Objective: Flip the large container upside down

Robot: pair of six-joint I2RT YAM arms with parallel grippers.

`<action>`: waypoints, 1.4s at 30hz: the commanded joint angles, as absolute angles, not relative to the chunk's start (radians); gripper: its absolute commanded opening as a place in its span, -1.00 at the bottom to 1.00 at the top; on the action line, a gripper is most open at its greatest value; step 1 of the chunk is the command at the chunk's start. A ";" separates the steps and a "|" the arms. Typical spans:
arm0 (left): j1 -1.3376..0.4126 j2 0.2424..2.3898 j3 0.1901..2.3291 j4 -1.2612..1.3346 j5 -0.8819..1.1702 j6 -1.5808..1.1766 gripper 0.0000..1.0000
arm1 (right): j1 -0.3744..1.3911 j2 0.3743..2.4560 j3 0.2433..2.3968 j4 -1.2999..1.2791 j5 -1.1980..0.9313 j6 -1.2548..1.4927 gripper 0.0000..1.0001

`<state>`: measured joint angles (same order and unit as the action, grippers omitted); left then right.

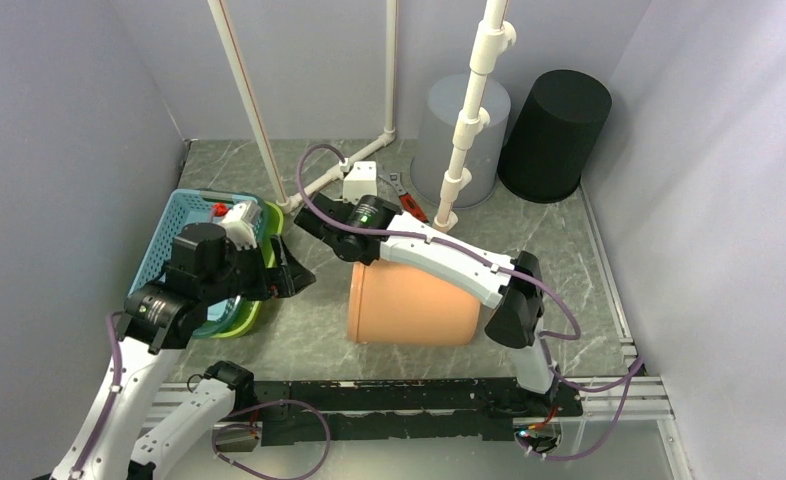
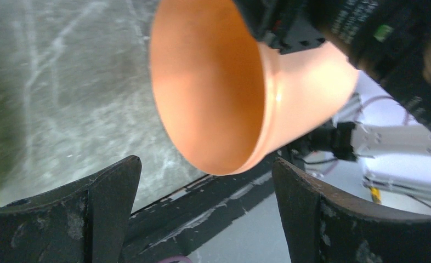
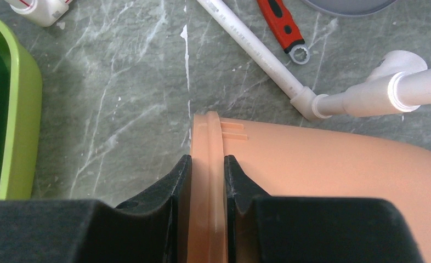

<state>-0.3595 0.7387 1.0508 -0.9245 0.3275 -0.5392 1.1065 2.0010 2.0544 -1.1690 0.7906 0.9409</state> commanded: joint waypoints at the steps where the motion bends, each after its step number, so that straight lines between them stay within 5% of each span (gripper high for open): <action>1: -0.362 0.783 1.032 -0.774 0.579 -0.524 0.89 | 1.090 1.960 1.999 -1.148 0.653 0.961 -0.98; 11: -0.364 0.814 0.958 -0.639 0.657 -0.577 0.89 | 1.039 1.864 1.838 -1.007 0.535 0.957 -0.88; 22: -0.454 0.817 0.937 -0.647 0.516 -0.629 0.89 | 1.012 1.873 1.906 -1.029 0.542 0.927 -0.84; 30: -0.518 0.841 0.957 -0.642 0.438 -0.657 0.89 | 0.978 1.882 2.052 -1.083 0.487 0.768 -0.41; 42: -0.722 0.961 1.025 -0.627 0.271 -0.611 0.86 | 0.973 1.751 2.046 -1.149 0.429 0.713 -0.29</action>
<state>-0.6685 0.9173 0.9630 -0.6422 0.3576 -0.6476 0.9741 1.8828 2.0575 -1.1210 0.4629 0.7486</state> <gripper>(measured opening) 0.938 0.350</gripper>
